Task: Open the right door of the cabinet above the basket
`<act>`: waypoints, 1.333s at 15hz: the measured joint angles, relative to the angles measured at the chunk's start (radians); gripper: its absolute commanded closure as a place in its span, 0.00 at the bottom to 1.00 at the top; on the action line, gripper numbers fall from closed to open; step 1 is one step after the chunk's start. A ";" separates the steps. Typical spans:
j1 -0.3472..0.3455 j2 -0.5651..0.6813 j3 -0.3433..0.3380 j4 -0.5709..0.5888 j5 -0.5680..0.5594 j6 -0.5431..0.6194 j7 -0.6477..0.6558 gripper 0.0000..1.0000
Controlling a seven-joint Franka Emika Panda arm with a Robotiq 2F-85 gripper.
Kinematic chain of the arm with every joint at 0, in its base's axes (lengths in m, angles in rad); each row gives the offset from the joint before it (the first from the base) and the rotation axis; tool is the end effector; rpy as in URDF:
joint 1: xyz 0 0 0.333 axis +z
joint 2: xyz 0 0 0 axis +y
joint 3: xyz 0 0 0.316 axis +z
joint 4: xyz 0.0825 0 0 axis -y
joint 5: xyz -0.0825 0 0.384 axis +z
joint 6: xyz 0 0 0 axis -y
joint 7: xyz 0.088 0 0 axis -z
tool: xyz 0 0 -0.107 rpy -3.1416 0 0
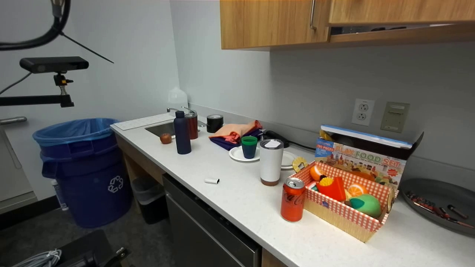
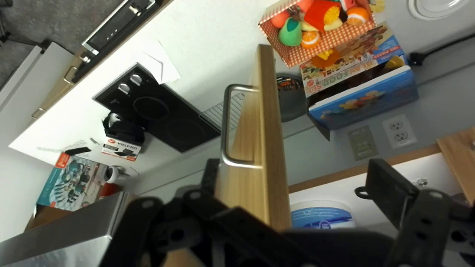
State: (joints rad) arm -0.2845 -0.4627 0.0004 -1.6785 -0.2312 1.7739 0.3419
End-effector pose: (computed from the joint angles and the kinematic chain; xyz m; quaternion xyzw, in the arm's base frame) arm 0.3733 -0.1297 0.8214 0.9058 -0.3023 0.2768 0.1072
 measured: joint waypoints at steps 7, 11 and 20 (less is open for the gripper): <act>0.000 0.134 0.005 0.073 -0.209 0.098 0.103 0.00; 0.000 0.130 0.025 0.087 -0.362 0.073 0.201 0.00; -0.009 0.066 -0.007 0.083 -0.597 -0.072 0.327 0.00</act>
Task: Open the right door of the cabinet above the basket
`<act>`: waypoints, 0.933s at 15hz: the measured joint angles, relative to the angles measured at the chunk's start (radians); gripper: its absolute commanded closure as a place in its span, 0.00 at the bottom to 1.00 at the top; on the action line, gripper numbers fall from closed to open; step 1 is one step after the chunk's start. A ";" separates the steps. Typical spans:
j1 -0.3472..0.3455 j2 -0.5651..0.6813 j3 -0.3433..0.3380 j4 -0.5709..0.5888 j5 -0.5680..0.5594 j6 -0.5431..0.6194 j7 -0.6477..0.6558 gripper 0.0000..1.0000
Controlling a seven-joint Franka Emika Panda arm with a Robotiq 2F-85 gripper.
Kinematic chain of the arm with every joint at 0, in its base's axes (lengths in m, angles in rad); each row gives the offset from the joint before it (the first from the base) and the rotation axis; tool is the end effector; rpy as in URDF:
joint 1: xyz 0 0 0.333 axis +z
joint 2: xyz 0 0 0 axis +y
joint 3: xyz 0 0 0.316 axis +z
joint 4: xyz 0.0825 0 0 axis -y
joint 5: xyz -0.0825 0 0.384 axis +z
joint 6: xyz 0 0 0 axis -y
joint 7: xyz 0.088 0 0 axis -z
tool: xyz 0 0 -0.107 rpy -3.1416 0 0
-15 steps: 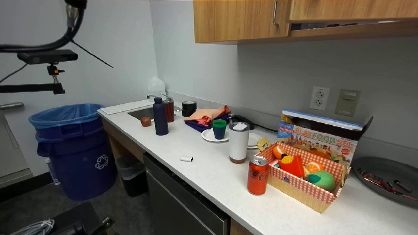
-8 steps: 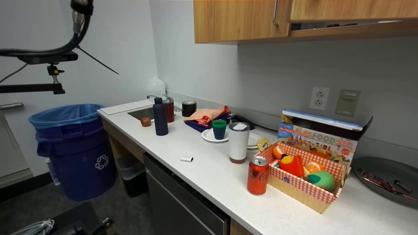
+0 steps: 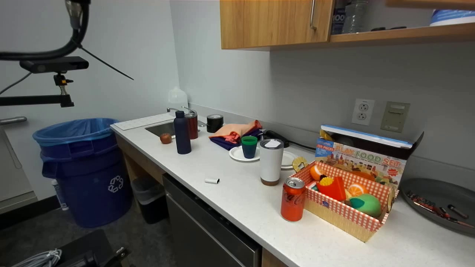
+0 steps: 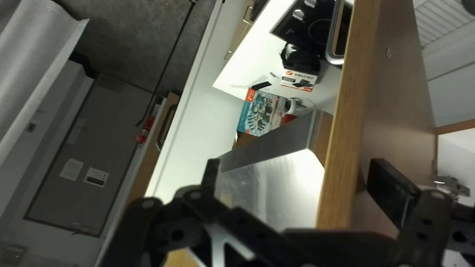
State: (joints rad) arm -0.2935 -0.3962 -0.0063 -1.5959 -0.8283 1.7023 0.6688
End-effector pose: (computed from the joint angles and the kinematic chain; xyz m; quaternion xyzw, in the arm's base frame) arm 0.3610 -0.1856 0.8495 0.7628 -0.4557 0.2969 0.3499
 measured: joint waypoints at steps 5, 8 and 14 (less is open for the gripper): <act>-0.005 0.007 -0.067 -0.004 -0.062 0.000 0.053 0.00; -0.006 0.008 -0.068 -0.004 -0.064 0.000 0.058 0.00; -0.003 0.015 -0.076 -0.002 -0.064 0.000 0.060 0.00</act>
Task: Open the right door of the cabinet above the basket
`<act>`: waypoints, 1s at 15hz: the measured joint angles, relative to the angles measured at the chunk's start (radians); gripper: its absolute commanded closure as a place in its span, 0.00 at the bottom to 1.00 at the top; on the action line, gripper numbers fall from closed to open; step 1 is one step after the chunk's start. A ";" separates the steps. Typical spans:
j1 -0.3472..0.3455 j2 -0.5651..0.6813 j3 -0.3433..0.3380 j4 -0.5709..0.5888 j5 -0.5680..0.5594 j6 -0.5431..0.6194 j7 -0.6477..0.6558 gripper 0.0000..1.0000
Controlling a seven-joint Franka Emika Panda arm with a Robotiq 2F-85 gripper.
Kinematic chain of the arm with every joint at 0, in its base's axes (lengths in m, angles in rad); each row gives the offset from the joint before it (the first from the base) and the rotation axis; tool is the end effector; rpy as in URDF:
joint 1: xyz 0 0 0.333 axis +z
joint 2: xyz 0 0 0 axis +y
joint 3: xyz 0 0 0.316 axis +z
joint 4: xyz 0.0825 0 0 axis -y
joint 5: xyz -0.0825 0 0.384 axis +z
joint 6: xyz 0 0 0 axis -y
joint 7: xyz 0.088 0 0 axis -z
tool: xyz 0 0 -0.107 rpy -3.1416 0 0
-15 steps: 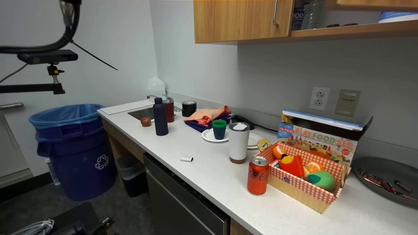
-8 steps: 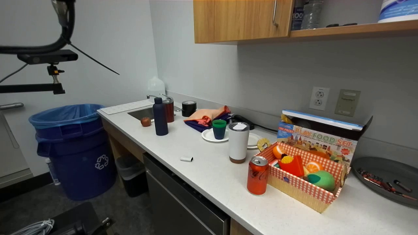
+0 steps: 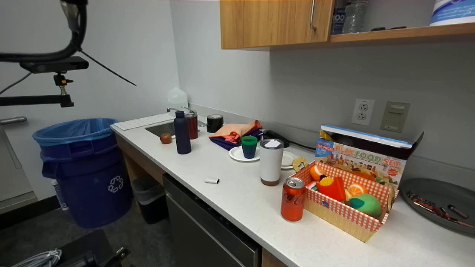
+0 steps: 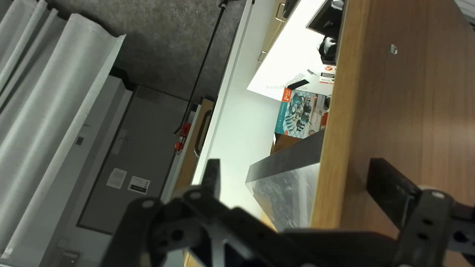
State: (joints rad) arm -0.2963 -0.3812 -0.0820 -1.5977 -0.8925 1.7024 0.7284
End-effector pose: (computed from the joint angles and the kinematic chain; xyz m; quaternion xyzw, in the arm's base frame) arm 0.3464 -0.2311 0.8442 0.7252 -0.5049 0.2859 0.3708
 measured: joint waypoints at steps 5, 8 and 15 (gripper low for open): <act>-0.007 0.039 -0.062 0.027 -0.039 0.024 0.044 0.00; -0.025 0.077 -0.126 0.061 -0.078 0.065 0.090 0.00; -0.061 0.181 -0.247 0.178 -0.085 0.145 0.157 0.00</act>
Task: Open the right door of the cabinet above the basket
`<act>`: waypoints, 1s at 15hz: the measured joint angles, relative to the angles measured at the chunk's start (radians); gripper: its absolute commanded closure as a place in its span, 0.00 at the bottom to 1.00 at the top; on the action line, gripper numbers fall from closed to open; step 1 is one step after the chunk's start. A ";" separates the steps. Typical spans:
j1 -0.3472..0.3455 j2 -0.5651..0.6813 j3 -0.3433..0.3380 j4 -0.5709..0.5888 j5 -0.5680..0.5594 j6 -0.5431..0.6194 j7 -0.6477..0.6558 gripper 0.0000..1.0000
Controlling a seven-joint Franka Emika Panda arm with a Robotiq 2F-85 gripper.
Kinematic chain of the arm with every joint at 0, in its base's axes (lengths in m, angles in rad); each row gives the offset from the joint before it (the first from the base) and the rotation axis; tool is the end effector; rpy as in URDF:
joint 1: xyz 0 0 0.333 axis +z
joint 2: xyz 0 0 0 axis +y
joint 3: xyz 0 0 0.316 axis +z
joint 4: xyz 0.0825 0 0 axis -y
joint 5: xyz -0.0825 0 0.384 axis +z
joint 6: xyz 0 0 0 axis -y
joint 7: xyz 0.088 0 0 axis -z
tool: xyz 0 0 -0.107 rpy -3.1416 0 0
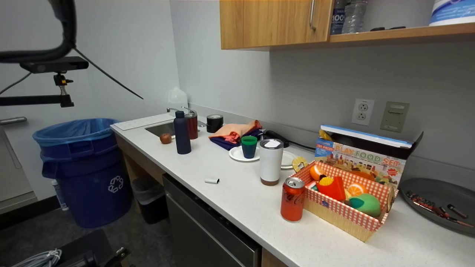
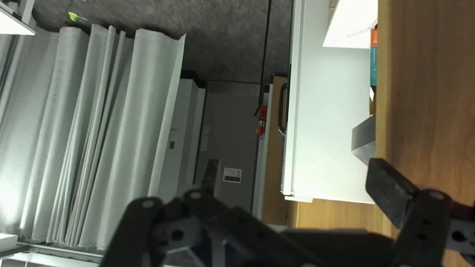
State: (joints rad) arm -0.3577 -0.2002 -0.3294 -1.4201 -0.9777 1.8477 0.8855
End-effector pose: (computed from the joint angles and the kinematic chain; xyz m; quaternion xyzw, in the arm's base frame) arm 0.3089 -0.3780 0.8560 0.5899 -0.6205 0.3113 0.4124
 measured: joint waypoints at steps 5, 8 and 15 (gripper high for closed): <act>-0.001 0.023 -0.010 0.036 0.017 -0.005 -0.001 0.00; 0.004 0.016 0.000 0.063 0.079 -0.079 -0.079 0.00; 0.030 -0.056 0.064 0.170 0.264 -0.441 -0.405 0.00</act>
State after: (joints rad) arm -0.3277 -0.2558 -0.2652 -1.2501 -0.7139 1.4064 0.4808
